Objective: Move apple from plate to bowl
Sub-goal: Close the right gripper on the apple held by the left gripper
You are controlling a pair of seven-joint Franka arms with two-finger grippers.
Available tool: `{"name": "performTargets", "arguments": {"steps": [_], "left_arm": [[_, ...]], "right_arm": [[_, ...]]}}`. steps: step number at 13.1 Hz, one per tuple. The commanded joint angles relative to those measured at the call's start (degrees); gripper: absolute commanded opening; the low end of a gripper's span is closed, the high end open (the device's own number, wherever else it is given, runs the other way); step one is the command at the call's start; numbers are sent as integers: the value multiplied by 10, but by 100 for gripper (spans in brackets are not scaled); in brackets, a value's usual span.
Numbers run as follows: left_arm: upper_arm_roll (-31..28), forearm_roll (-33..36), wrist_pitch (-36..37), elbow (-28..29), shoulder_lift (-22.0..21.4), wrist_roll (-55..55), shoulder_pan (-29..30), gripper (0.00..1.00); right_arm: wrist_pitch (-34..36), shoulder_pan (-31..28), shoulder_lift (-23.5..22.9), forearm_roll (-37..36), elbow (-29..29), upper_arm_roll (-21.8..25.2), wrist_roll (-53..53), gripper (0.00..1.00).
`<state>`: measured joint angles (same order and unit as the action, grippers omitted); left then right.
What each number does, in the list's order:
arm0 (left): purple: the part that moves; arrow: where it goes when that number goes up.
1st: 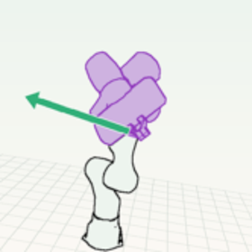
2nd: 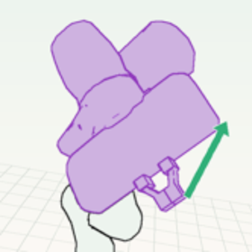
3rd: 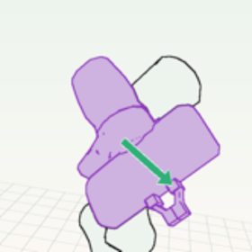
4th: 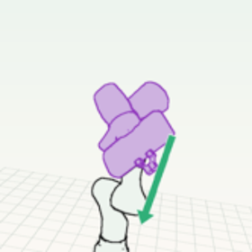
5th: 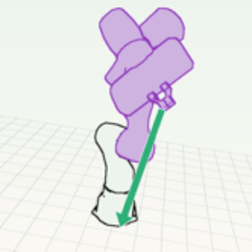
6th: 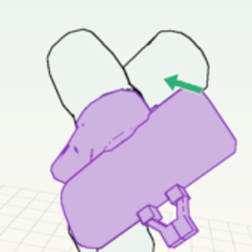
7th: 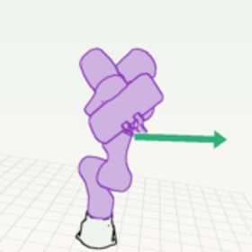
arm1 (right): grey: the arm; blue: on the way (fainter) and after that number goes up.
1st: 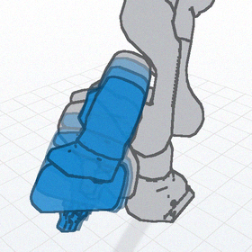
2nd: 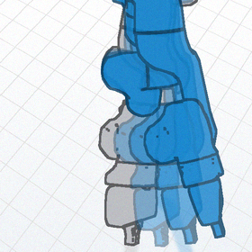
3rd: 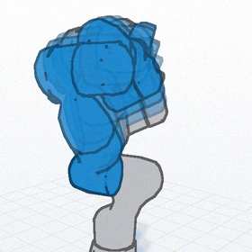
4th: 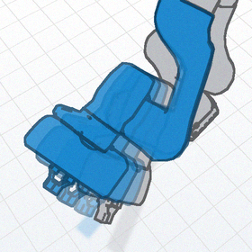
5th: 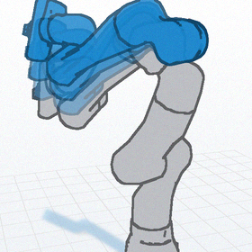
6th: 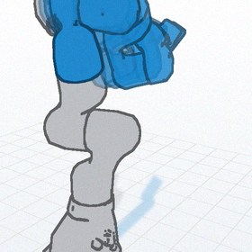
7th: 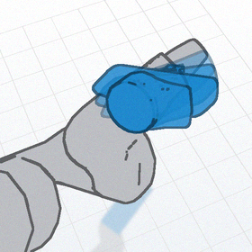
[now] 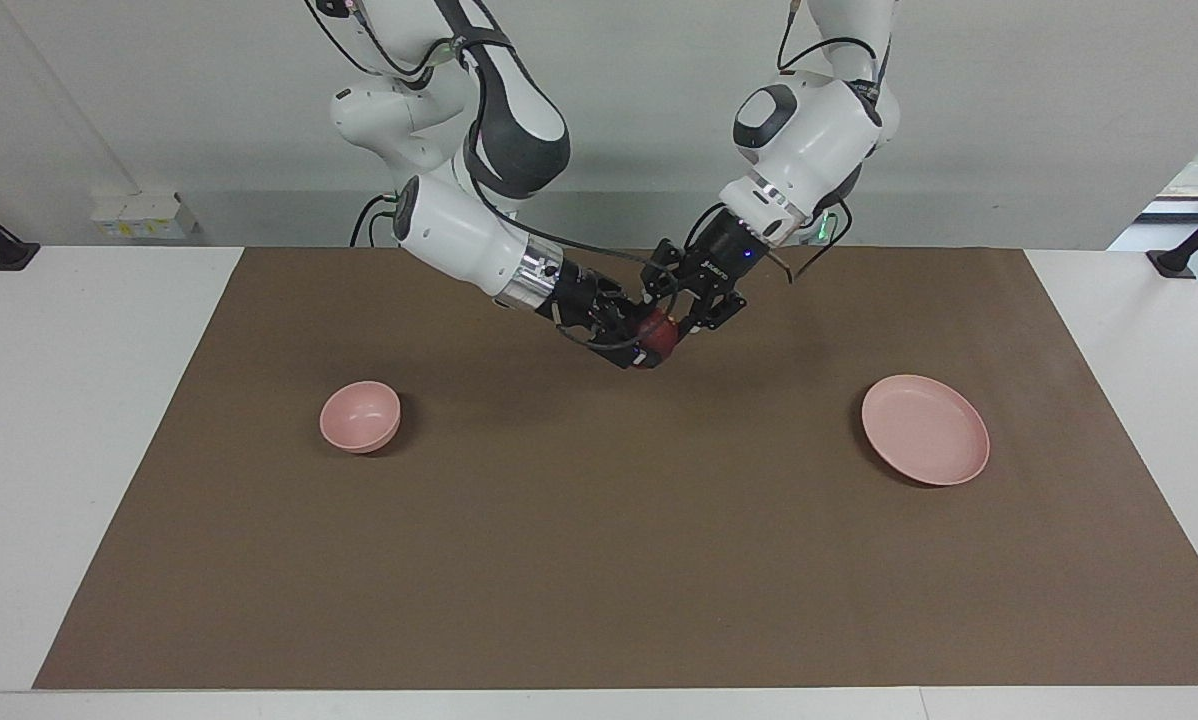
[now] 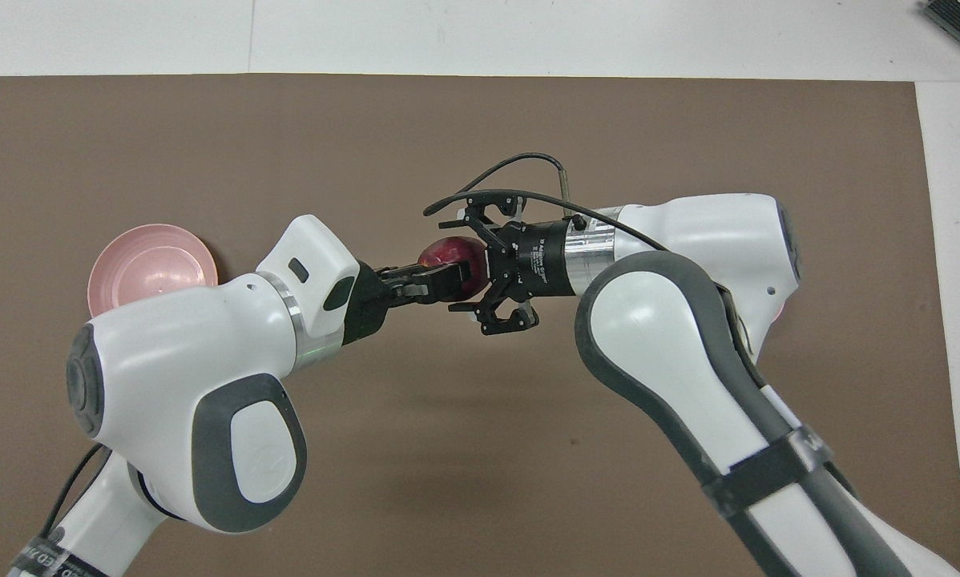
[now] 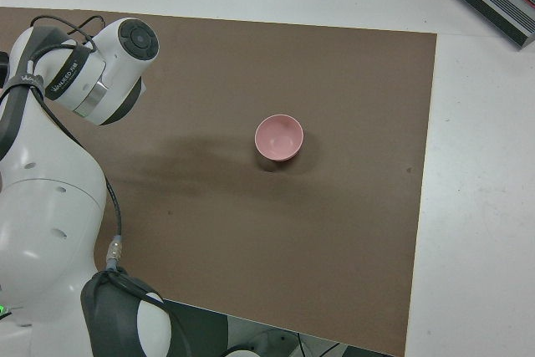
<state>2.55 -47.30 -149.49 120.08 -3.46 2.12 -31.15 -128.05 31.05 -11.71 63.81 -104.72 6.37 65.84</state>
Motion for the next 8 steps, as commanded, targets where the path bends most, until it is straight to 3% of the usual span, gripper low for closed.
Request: {"name": "performTargets", "arguments": {"steps": [1, 2, 3, 4, 6, 7, 8], "left_arm": [[-3, -14, -4, -13, 0, -7, -8, 0], [-4, -13, -4, -13, -1, -16, -8, 0], [-4, -13, -2, -13, -2, -18, -8, 0], [-4, -13, -2, -14, -2, -19, -8, 0], [-4, -13, 2, -14, -2, -22, -7, 4], [-4, -10, 5, -16, -1, -32, -7, 47], [-4, -6, 5, -20, 0, -35, -8, 99]], "right_arm": [[10, -7, 9, 2, -13, -1, -19, 100], [13, -8, 8, 2, -11, -1, -20, 72], [17, -11, 7, 2, -8, -1, -29, 15], [32, -19, 6, 2, -6, -1, -34, 0], [81, -45, 6, 3, 0, -1, -75, 0], [96, -56, 6, 6, 0, -1, -79, 0], [101, -60, 6, 6, 1, -1, -82, 0]]}}
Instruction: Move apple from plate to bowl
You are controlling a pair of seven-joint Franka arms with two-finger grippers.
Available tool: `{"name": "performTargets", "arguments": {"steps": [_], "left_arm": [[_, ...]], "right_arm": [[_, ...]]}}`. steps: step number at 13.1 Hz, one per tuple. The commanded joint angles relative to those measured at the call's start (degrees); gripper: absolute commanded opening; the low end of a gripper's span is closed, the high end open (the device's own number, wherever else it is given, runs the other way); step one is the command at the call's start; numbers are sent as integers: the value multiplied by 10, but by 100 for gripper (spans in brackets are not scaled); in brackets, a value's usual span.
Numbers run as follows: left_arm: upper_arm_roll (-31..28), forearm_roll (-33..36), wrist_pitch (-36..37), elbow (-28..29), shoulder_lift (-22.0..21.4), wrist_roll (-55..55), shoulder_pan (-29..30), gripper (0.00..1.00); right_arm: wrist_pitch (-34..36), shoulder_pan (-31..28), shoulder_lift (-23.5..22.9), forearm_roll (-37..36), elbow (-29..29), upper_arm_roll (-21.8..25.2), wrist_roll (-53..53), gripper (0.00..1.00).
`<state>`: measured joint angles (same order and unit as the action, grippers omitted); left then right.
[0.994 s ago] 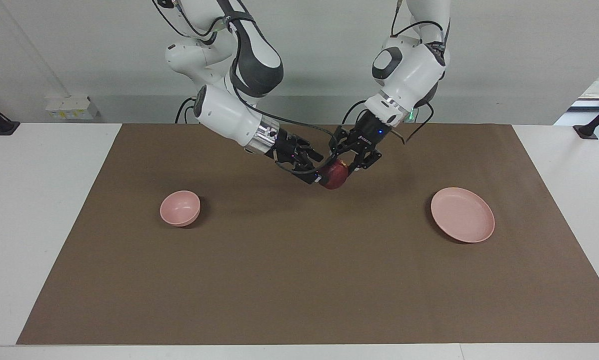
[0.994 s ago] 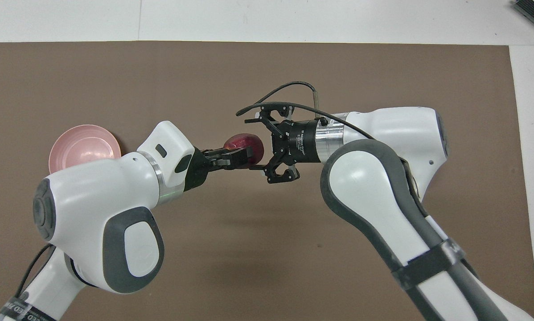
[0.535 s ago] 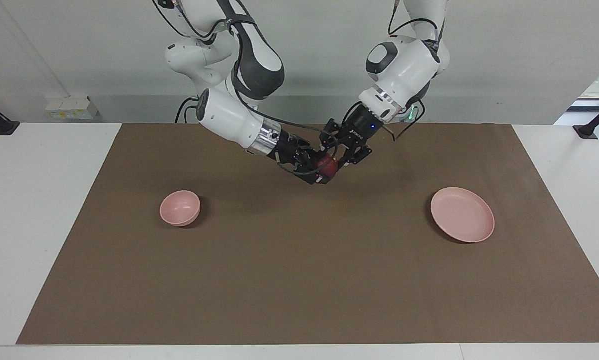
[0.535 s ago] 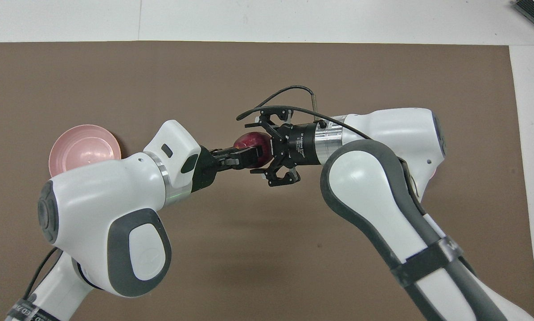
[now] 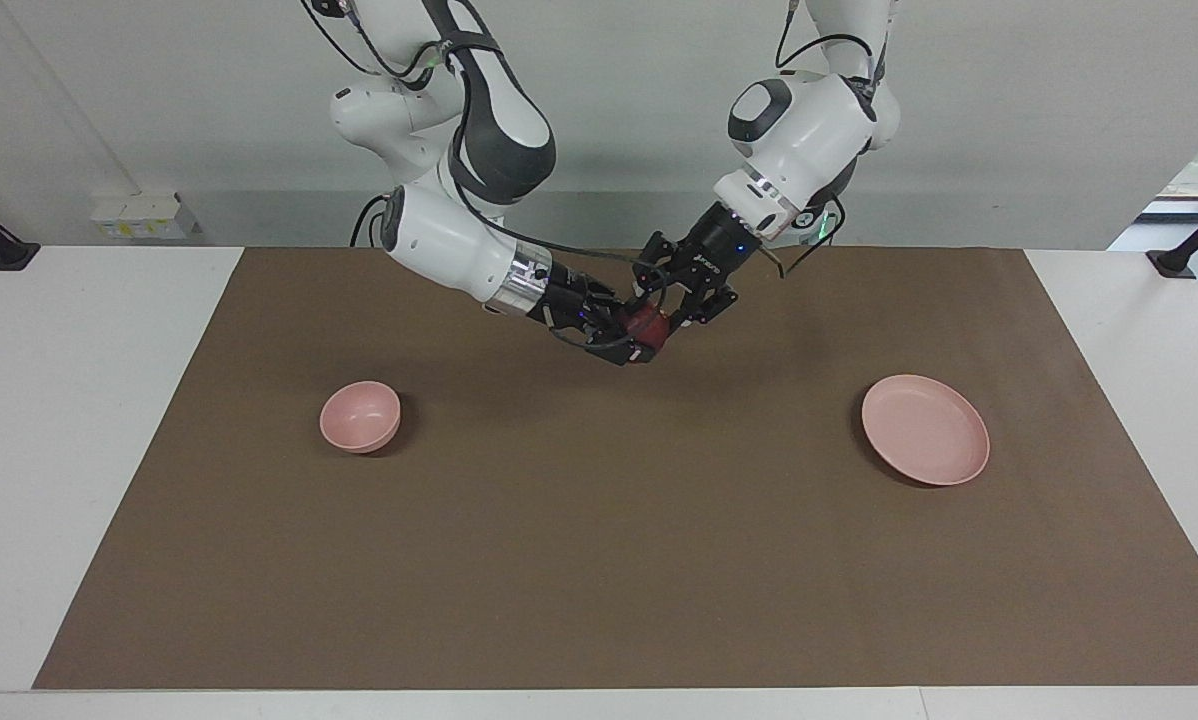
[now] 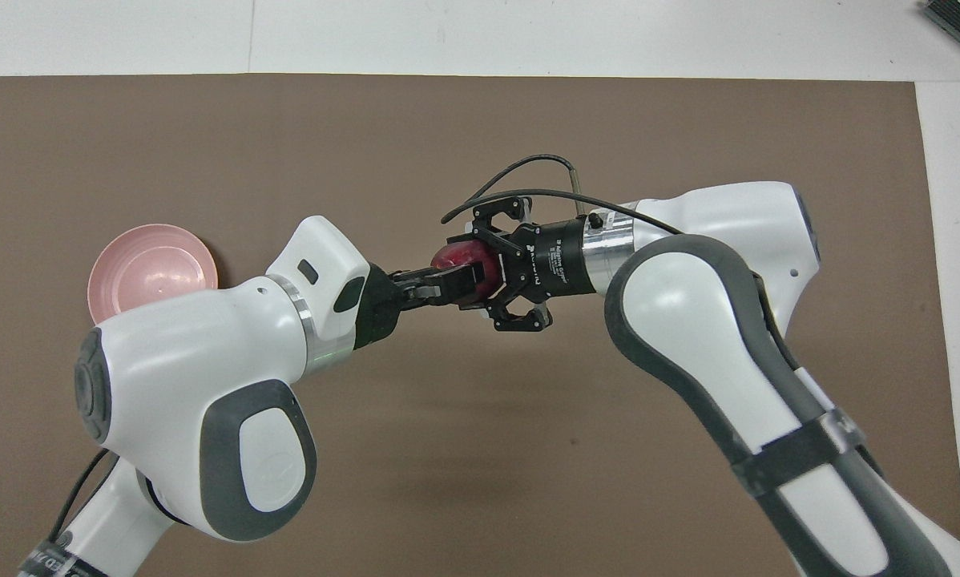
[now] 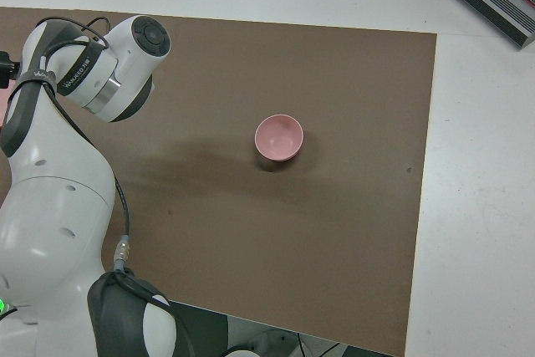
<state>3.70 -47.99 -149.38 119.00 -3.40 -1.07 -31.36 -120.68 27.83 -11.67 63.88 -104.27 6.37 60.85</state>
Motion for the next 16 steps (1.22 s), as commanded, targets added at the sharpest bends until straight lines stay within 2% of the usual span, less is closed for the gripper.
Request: {"name": "performTargets", "arguments": {"steps": [1, 4, 6, 8, 11, 14, 16], "left_arm": [[-15, 2, 1, -11, 1, -3, -5, 100], [-15, 5, 6, -16, 3, -30, -5, 100], [-16, 24, 30, -15, 2, -32, 2, 100], [-20, 94, 84, -25, 6, -32, 21, 100], [-22, 176, 141, -28, 7, -32, 47, 100], [-22, 245, 187, -45, 13, -32, 74, 100], [-22, 316, 224, -66, 21, -31, 101, 100]], "right_arm": [[28, -28, 5, 5, -3, -1, -34, 0], [28, -29, 4, 0, -1, -1, -43, 0], [39, -36, 7, -22, -8, 3, -87, 0], [53, -61, 4, -100, -8, 3, -127, 0], [45, -80, -6, -260, -2, 4, -211, 0], [51, -114, -9, -407, -3, 4, -333, 0], [60, -136, -8, -479, -8, 4, -408, 0]]}}
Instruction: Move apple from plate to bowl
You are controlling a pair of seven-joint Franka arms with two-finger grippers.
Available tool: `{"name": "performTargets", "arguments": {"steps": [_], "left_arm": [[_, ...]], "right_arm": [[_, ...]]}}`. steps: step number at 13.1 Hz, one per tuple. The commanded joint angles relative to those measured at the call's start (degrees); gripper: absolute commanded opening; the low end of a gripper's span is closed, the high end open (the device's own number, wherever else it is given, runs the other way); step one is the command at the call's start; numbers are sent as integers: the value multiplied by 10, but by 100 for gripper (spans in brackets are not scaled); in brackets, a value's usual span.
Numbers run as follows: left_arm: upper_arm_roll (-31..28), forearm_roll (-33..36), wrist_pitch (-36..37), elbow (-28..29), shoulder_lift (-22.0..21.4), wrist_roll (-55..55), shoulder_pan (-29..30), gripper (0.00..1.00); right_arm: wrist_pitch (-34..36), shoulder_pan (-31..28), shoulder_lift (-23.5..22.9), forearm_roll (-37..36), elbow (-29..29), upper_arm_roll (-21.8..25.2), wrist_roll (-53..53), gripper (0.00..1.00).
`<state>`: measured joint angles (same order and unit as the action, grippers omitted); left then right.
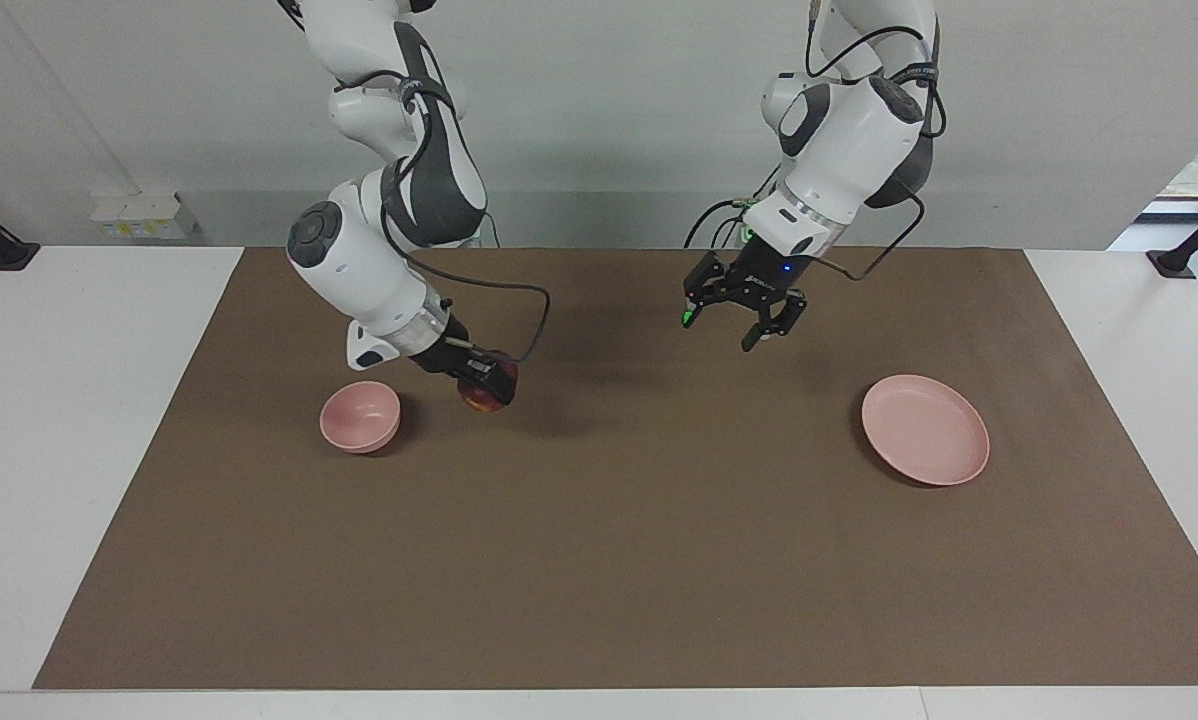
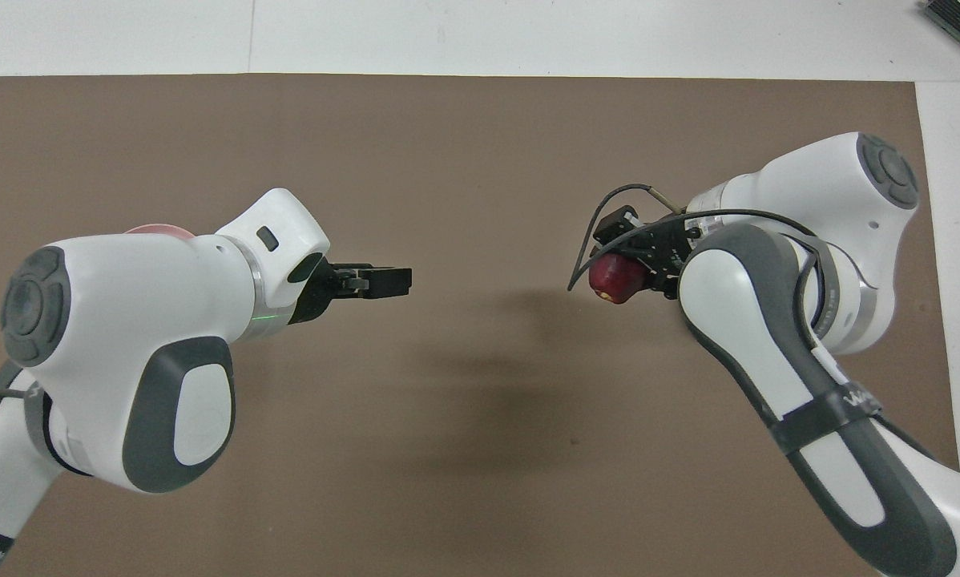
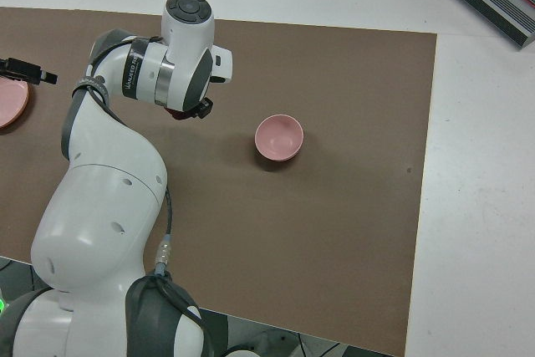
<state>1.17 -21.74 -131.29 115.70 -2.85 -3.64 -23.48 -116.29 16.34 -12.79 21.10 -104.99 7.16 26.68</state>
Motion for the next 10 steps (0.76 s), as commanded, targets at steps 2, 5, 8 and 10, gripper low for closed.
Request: {"name": "performTargets", "arguments": {"steps": [2, 5, 8, 10], "left_arm": [[3, 88, 125, -81, 35, -7, 41, 100], [3, 165, 215, -130, 45, -3, 64, 100], [3, 216, 316, -201, 44, 23, 90, 100], [2, 215, 394, -254, 37, 67, 112, 100]], "right_arm": [[31, -41, 4, -118, -2, -4, -128, 0], [26, -87, 8, -170, -18, -4, -218, 0], [5, -105, 1, -170, -40, -4, -254, 0], [-10, -111, 0, -170, -59, -4, -263, 0]]}}
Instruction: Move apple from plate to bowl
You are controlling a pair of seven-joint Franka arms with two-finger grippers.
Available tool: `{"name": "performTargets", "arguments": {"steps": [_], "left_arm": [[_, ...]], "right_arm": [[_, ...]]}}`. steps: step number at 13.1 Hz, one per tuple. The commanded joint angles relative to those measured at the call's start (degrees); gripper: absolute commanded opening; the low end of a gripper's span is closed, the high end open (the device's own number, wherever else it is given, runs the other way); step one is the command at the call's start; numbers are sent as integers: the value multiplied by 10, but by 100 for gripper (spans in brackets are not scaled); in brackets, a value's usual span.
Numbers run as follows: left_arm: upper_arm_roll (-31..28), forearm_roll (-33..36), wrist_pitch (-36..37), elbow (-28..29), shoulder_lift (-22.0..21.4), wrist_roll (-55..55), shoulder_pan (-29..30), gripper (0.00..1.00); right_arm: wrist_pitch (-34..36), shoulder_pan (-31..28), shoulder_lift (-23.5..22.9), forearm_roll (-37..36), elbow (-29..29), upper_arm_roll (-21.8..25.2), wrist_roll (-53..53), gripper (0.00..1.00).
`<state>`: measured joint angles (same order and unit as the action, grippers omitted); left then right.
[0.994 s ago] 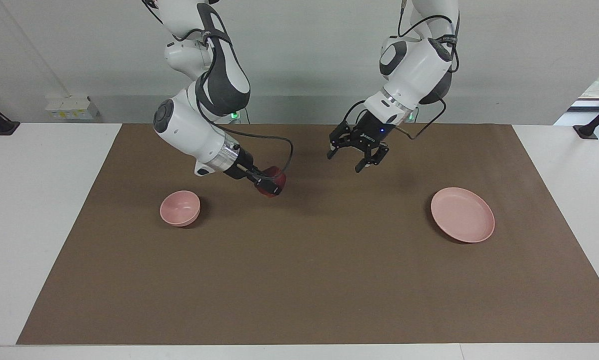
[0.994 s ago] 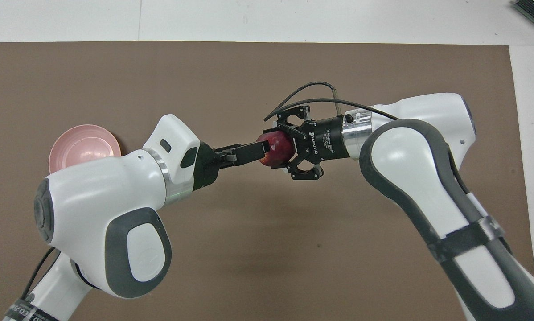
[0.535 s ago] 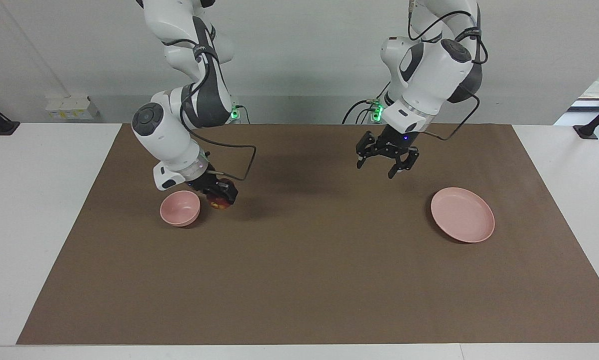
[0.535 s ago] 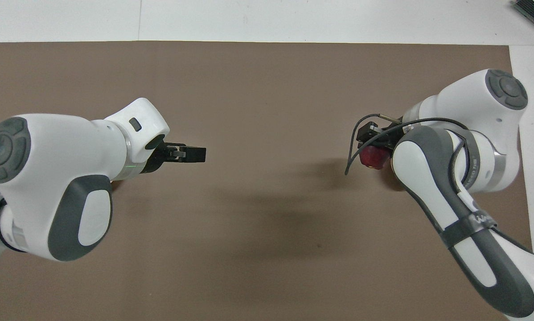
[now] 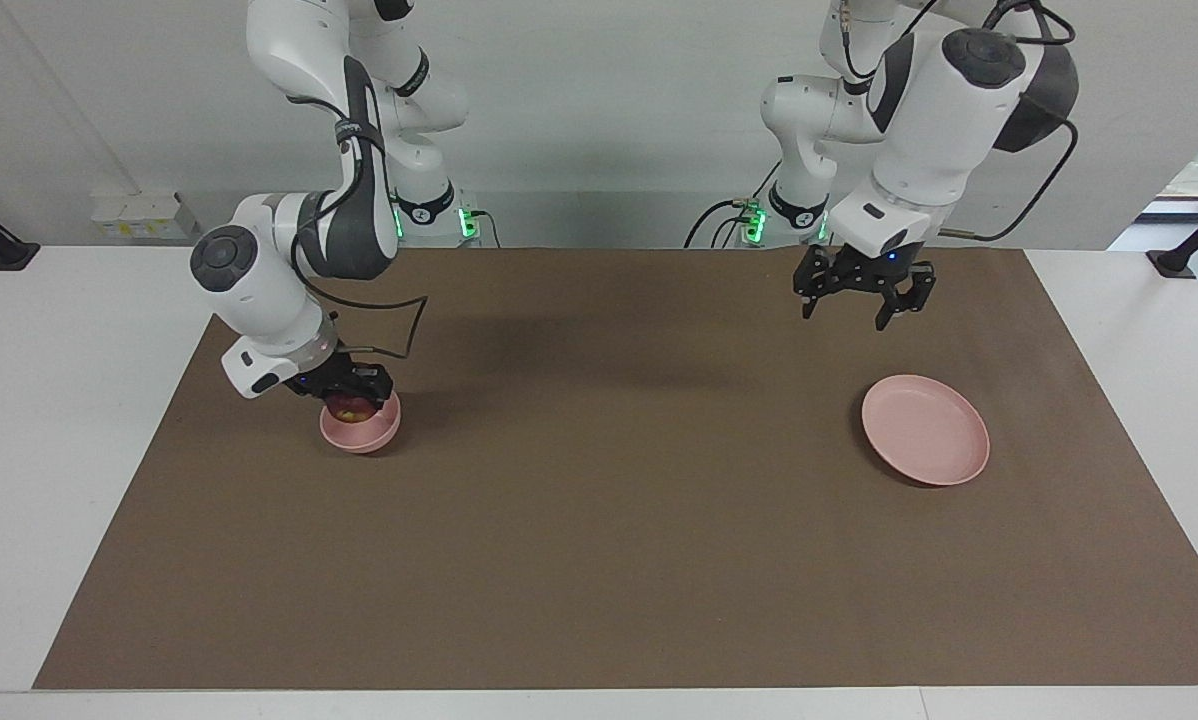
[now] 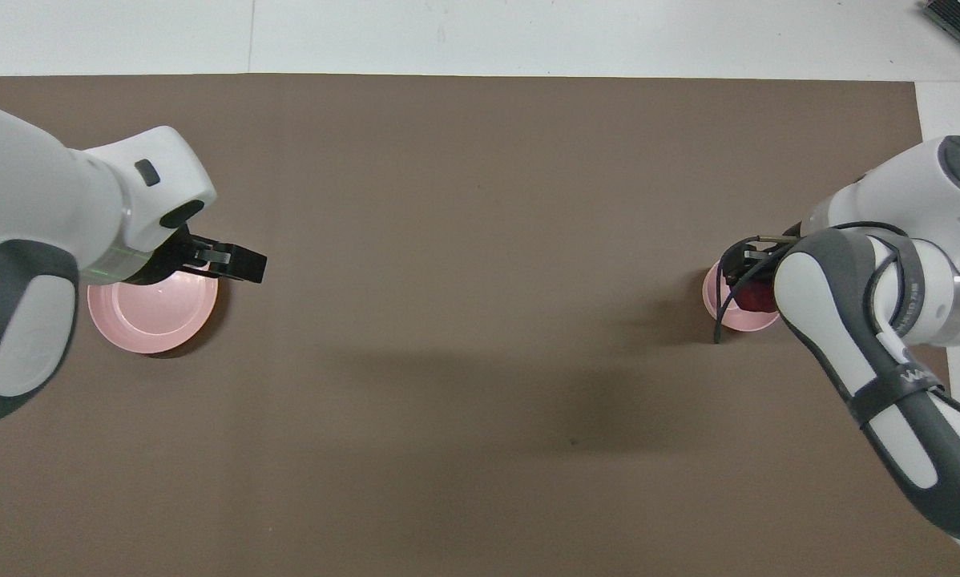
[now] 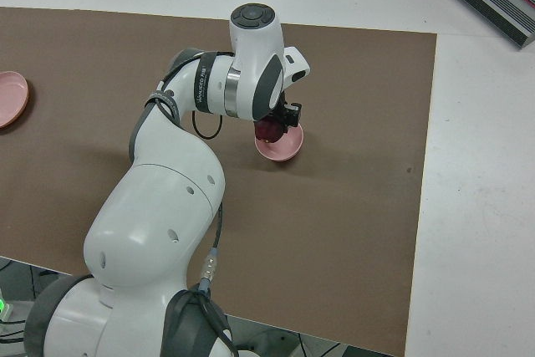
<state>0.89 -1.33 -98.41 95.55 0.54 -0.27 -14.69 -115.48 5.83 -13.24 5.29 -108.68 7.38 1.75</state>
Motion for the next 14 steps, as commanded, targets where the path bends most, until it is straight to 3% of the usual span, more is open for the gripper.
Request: {"name": "performTargets", "arguments": {"steps": [1, 4, 8, 11, 12, 14], "left_arm": [[4, 12, 94, -60, -5, 36, 36, 100], [2, 12, 118, -76, -14, 74, 81, 100], [5, 11, 141, -100, -9, 76, 84, 100], [5, 10, 139, -94, -16, 76, 84, 100], [5, 10, 140, -93, -16, 73, 84, 100], [4, 9, 132, -93, -16, 72, 86, 100]], "right_arm": [[-33, -6, 1, -12, -31, -6, -17, 0], [-55, -13, -21, -12, -31, -6, -28, 0], [-56, -16, -26, -12, -24, -7, -26, 36], [-66, -15, -28, -11, -24, -7, -23, 39], [-67, -15, -28, -11, -24, -7, -22, 45], [-66, -15, -28, -11, -23, -7, -20, 100]]}}
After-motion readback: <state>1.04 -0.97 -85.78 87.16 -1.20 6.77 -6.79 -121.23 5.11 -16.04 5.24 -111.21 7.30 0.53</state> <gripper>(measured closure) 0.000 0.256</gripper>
